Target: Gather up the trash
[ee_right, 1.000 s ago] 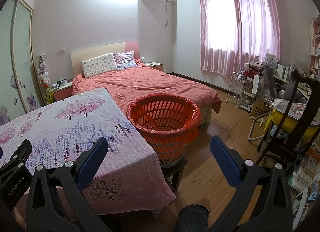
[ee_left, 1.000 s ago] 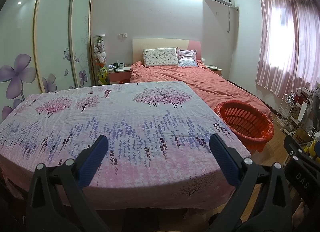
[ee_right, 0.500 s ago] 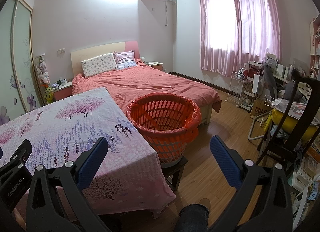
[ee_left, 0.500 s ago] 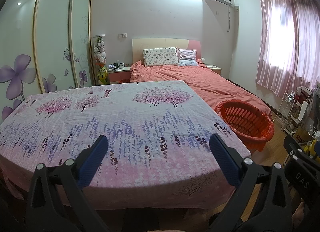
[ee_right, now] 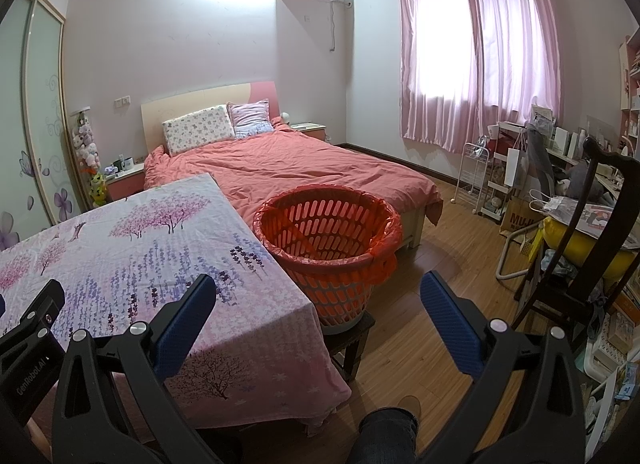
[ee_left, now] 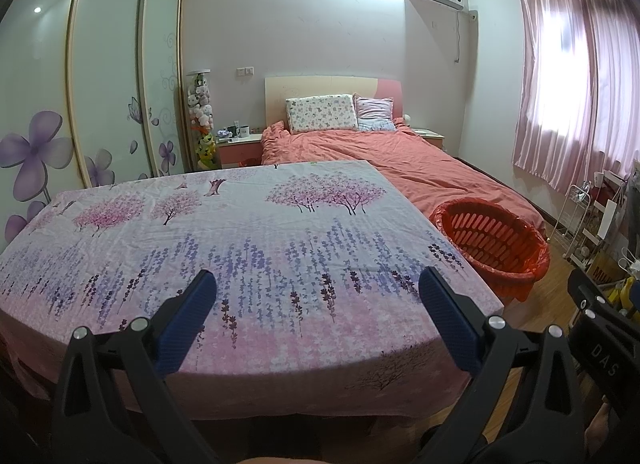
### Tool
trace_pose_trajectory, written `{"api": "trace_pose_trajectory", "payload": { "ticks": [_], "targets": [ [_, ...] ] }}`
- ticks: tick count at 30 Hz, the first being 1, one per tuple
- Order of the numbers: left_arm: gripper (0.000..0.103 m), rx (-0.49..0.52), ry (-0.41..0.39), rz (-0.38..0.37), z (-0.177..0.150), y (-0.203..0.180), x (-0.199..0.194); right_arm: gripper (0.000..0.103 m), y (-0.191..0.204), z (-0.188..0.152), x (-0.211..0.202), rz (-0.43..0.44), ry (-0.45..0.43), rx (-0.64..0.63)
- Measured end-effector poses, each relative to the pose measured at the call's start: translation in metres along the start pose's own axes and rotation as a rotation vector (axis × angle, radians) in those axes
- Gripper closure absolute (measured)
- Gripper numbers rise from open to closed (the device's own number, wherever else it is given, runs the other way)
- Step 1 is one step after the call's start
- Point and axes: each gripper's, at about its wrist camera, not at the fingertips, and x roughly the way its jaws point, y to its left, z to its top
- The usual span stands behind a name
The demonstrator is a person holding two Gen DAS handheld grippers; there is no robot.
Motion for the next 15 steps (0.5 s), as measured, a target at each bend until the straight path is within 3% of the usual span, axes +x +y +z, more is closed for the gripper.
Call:
{"api": "trace_pose_trajectory", "payload": {
  "ticks": [15],
  "targets": [
    [0.004, 0.0, 0.002, 0.003, 0.0014, 0.0035, 0.0012, 0.002, -0.0001, 0.0003, -0.0001, 0.0, 0.001, 0.0]
  ]
}}
